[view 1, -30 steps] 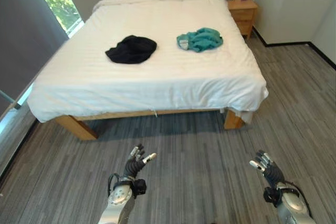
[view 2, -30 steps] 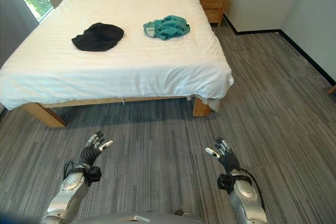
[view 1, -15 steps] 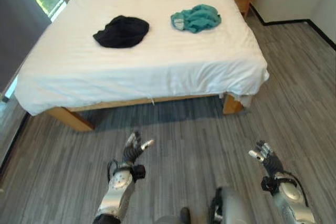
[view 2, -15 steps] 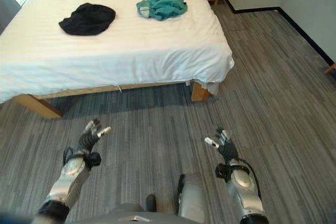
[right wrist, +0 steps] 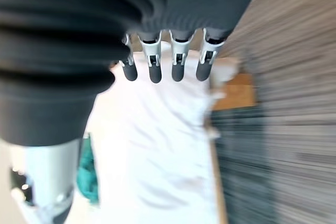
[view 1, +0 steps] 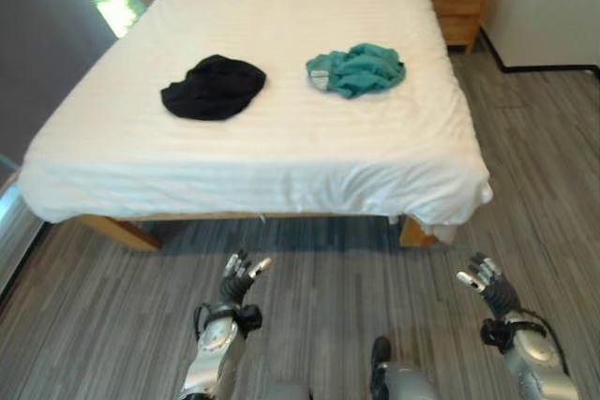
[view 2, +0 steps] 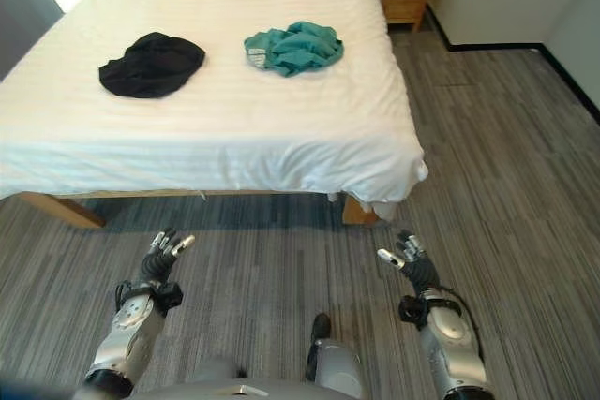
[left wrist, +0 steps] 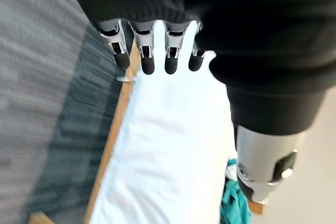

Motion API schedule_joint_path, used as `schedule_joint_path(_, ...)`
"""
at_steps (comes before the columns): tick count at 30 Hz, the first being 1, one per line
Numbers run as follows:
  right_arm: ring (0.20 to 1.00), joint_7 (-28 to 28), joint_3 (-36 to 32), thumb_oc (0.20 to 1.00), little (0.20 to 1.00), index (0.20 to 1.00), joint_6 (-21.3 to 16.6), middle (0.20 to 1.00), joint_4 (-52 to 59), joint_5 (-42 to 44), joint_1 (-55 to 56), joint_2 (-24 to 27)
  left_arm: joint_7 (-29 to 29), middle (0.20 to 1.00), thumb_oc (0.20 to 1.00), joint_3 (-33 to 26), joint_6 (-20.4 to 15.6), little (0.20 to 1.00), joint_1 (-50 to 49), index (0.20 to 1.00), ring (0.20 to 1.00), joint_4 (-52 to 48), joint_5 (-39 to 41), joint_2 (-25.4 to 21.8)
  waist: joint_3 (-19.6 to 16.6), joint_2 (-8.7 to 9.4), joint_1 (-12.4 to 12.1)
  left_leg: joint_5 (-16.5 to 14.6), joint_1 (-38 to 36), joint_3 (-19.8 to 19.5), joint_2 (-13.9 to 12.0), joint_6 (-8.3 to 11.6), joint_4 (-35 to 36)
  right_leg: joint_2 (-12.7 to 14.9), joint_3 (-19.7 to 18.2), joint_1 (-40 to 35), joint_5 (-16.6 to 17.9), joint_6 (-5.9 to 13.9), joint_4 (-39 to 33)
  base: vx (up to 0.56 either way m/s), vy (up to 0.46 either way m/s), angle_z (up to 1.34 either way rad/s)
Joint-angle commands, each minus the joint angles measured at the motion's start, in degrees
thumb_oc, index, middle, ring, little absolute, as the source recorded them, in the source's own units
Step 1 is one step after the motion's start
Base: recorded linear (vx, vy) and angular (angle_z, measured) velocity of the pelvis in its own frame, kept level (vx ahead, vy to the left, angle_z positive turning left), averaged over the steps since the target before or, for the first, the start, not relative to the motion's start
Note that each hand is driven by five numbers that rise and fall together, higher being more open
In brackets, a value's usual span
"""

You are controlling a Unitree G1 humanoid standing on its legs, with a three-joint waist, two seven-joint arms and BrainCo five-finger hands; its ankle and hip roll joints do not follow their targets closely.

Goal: Pick up bed clothes into laundry basket.

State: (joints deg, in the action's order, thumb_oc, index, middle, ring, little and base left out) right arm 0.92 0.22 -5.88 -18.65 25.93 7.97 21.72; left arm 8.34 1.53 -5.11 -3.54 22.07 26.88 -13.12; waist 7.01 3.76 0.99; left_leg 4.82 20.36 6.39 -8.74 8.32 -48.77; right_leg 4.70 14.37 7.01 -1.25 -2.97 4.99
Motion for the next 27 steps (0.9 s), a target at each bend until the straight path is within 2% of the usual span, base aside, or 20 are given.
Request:
schedule_joint_path(1, 1.0, -1.2, -4.0, 1.0, 1.0, 1.0, -3.3, 1.0, 6.0, 0.7, 1.0, 3.1, 0.3, 1.0, 1.0, -2.9, -4.7, 1.0, 1.5, 1.0, 1.0, -4.1, 2.0, -2.5, 1.2, -0.27, -1.3, 5.3, -5.7, 9.4, -4.1, 0.5, 28.2, 1.4, 0.0, -7.0, 4.2, 7.45, -8.5, 0.49, 0.055, 0.42)
schedule_joint_path(3, 1.0, -0.8, -5.3, 1.0, 1.0, 1.0, -3.4, 1.0, 7.0, -1.4, 2.2, 4.1, 0.3, 1.0, 1.0, -3.5, -4.8, 1.0, 0.3, 1.0, 1.0, -3.6, 1.4, -2.2, 0.3, -1.06, -1.9, 5.9, -6.0, 9.7, -1.8, -0.13, 40.4, 1.4, 0.1, -9.7, 2.5, 8.53, -9.1, 0.49, 0.097, 0.26)
schedule_joint_path(4, 1.0, -0.4, -6.0, 1.0, 1.0, 1.0, -3.3, 1.0, 7.7, -3.1, 2.6, 4.8, 0.2, 1.0, 1.0, -4.1, -4.8, 1.0, -0.2, 1.0, 1.0, -3.4, 1.4, -1.8, -0.5, -1.57, -2.3, 7.5, -5.7, 9.7, -1.5, -0.11, 44.7, 1.2, 0.0, -11.1, 2.1, 8.9, -9.4, 0.33, 0.08, 0.04)
schedule_joint_path(7, 1.0, -0.2, -7.1, 1.0, 1.0, 1.0, -3.2, 1.0, 8.3, -4.9, 2.8, 5.7, 0.2, 1.0, 1.0, -5.4, -4.9, 1.0, -1.2, 1.0, 1.0, -3.6, 1.6, -1.4, -1.2, -1.77, -2.6, 10.1, -6.2, 10.9, -0.9, 0.49, 48.2, 1.3, 0.0, -14.0, 1.5, 9.3, -9.8, 0.44, 0.077, -0.21)
schedule_joint_path(8, 1.0, 0.6, -7.2, 1.0, 1.0, 1.0, -2.9, 1.0, 10.4, -7.0, 2.4, 6.0, -0.1, 1.0, 1.0, -7.0, -5.0, 1.0, -2.2, 1.0, 1.0, -4.0, 1.9, -1.4, -2.4, -1.52, -2.8, 8.2, -7.7, 11.5, 0.0, -0.51, 47.8, 1.9, -0.5, -16.2, 0.1, 10.01, -9.7, 0.27, 0.075, -0.24)
schedule_joint_path(10, 1.0, 0.7, -7.3, 1.0, 1.0, 1.0, -3.1, 1.0, 10.9, -8.4, 2.7, 6.0, 0.0, 1.0, 1.0, -7.2, -5.1, 1.0, -2.4, 1.0, 1.0, -3.9, 1.5, -1.2, -3.1, -1.54, -3.1, 7.9, -8.0, 12.0, 0.0, -0.97, 47.7, 2.3, -0.1, -16.7, -0.1, 10.32, -9.6, 0.36, 0.146, -0.16)
schedule_joint_path(11, 1.0, 0.7, -7.9, 1.0, 1.0, 1.0, -2.3, 1.0, 12.8, -17.1, 2.7, 8.4, -0.5, 1.0, 1.0, -8.0, -4.6, 1.0, -2.4, 1.0, 1.0, -3.8, -0.6, -1.9, -4.5, -0.49, -3.3, 5.3, -9.4, 12.6, 2.0, -2.77, 47.0, 5.0, -0.3, -16.7, 1.0, 11.66, -6.4, 0.45, 0.237, -0.15)
schedule_joint_path(12, 1.0, 0.4, -8.1, 1.0, 1.0, 1.0, -2.2, 1.0, 13.5, -20.7, 2.3, 9.8, -0.7, 1.0, 1.0, -8.0, -4.6, 1.0, -2.3, 1.0, 1.0, -4.1, -1.7, -2.5, -4.7, -0.13, -3.4, 4.2, -10.7, 12.8, 2.9, -3.67, 48.0, 6.3, -0.7, -16.0, 2.1, 12.09, -3.3, 0.39, 0.285, -0.15)
schedule_joint_path(13, 1.0, -0.4, -8.4, 1.0, 1.0, 1.0, -2.6, 1.0, 14.4, -25.0, 1.7, 11.2, -0.8, 1.0, 1.0, -7.8, -4.7, 1.0, -2.1, 1.0, 1.0, -4.5, -3.0, -3.2, -4.4, 0.09, -3.5, 3.4, -12.0, 13.5, 3.7, -4.93, 48.8, 7.9, -1.2, -13.7, 5.0, 12.55, 2.6, 0.12, 0.155, -0.04)
schedule_joint_path(15, 1.0, -0.4, -8.4, 1.0, 1.0, 1.0, -2.6, 1.0, 14.4, -25.1, 1.6, 11.2, -0.8, 1.0, 1.0, -7.8, -4.7, 1.0, -2.0, 1.0, 1.0, -4.5, -3.0, -3.2, -4.5, 0.03, -3.8, 3.5, -11.8, 13.9, 3.5, -5.05, 48.9, 7.8, -1.6, -13.1, 5.2, 12.55, 2.8, 0.11, 0.175, 0.1)
schedule_joint_path(16, 1.0, -1.7, -7.9, 1.0, 1.0, 1.0, -1.9, 1.0, 15.2, -31.0, -1.8, 14.4, -0.9, 1.0, 1.0, -5.9, -4.6, 1.0, -0.1, 1.0, 1.0, -4.1, -3.6, -5.1, -2.7, -0.6, -2.3, 2.0, -17.5, 13.4, 4.9, -7.83, 52.0, 9.5, -3.9, -5.0, 12.8, 14.08, 20.6, 0.36, 0.316, 0.26)
schedule_joint_path(17, 1.0, -1.3, -8.2, 1.0, 1.0, 1.0, -1.8, 1.0, 16.2, -32.9, -2.4, 15.8, -1.3, 1.0, 1.0, -5.2, -4.5, 1.0, 0.2, 1.0, 1.0, -4.6, -4.3, -5.7, -1.9, -1.29, -1.0, 0.8, -19.8, 11.4, 4.8, -8.17, 53.2, 7.7, -6.2, -0.3, 10.8, 13.46, 23.7, 0.35, 0.311, 0.53)
schedule_joint_path(18, 1.0, -1.3, -8.2, 1.0, 1.0, 1.0, -1.8, 1.0, 16.2, -32.9, -2.5, 15.8, -1.3, 1.0, 1.0, -5.3, -4.5, 1.0, 0.2, 1.0, 1.0, -4.6, -4.3, -5.7, -2.0, -1.44, -1.1, 1.0, -19.6, 11.4, 4.6, -8.15, 53.2, 7.5, -6.2, -0.1, 11.0, 13.3, 23.6, 0.36, 0.075, 0.9)
schedule_joint_path(19, 1.0, -1.3, -9.1, 1.0, 1.0, 1.0, -1.4, 1.0, 16.1, -35.7, -3.1, 19.2, -2.1, 1.0, 1.0, -4.6, -4.4, 1.0, 0.8, 1.0, 1.0, -4.6, -5.4, -6.3, -1.9, -1.29, 0.3, -0.2, -21.3, 10.1, 5.1, -7.35, 53.8, 7.0, -6.5, 3.3, 8.6, 12.57, 18.4, 0.39, -0.044, 1.36)
schedule_joint_path(20, 1.0, -2.9, -10.9, 1.0, 1.0, 1.0, -1.5, 1.0, 16.3, -38.6, -3.4, 22.4, -2.7, 1.0, 1.0, -3.7, -4.6, 1.0, 1.3, 1.0, 1.0, -4.6, -5.3, -6.4, -2.5, -1.07, 1.2, -0.9, -21.9, 9.1, 5.7, -6.45, 53.8, 7.6, -5.1, 3.5, 9.6, 12.78, 9.5, 0.4, -0.04, 1.2)
schedule_joint_path(21, 1.0, -2.9, -10.9, 1.0, 1.0, 1.0, -1.5, 1.0, 16.3, -38.6, -3.4, 22.4, -2.7, 1.0, 1.0, -3.6, -4.6, 1.0, 1.3, 1.0, 1.0, -4.6, -5.3, -6.3, -2.4, -1.17, 1.4, -0.9, -21.9, 8.9, 5.7, -6.45, 53.8, 7.6, -4.8, 3.3, 9.7, 12.78, 9.3, 0.32, -0.097, 1.06)
schedule_joint_path(22, 1.0, -3.5, -11.5, 1.0, 1.0, 1.0, -1.6, 1.0, 16.1, -39.3, -3.6, 24.1, -2.7, 1.0, 1.0, -3.0, -4.7, 1.0, 1.6, 1.0, 1.0, -4.0, -5.2, -6.3, -2.5, -0.44, 1.9, -1.8, -22.7, 7.9, 6.3, -5.95, 53.8, 7.2, -5.2, 3.4, 10.0, 13.27, 2.8, 0.12, -0.045, 0.81)
schedule_joint_path(23, 1.0, -3.5, -11.5, 1.0, 1.0, 1.0, -1.6, 1.0, 16.0, -39.3, -3.6, 24.1, -2.6, 1.0, 1.0, -3.0, -4.7, 1.0, 1.7, 1.0, 1.0, -3.9, -5.2, -6.3, -2.4, -0.52, 2.1, -1.6, -22.6, 7.8, 6.3, -5.96, 53.8, 7.1, -4.9, 3.1, 10.6, 13.2, 2.0, 0.27, -0.139, 0.94)
schedule_joint_path(24, 1.0, -3.0, -11.7, 1.0, 1.0, 1.0, 0.3, 1.0, 16.4, -46.0, -4.0, 27.8, -3.4, 1.0, 1.0, -2.4, -3.8, 1.0, -0.1, 1.0, 1.0, -3.8, -7.0, -6.2, -3.1, 1.03, 0.9, -2.6, -22.7, 5.8, 7.1, -5.96, 53.8, 7.3, -6.3, -1.6, 12.3, 14.28, -1.5, 0.17, -0.142, 0.93)
schedule_joint_path(27, 1.0, -3.6, -11.1, 1.0, 1.0, 1.0, -0.5, 1.0, 12.1, -47.7, -7.0, 32.6, -4.8, 1.0, 1.0, -1.4, -4.5, 1.0, -1.9, 1.0, 1.0, -2.1, -5.1, -4.9, -5.1, 1.11, -0.9, -2.2, -21.3, 5.5, 7.2, -5.93, 53.8, 6.7, -4.9, -3.9, 11.3, 14.01, -5.0, 0.18, -0.088, 0.76)
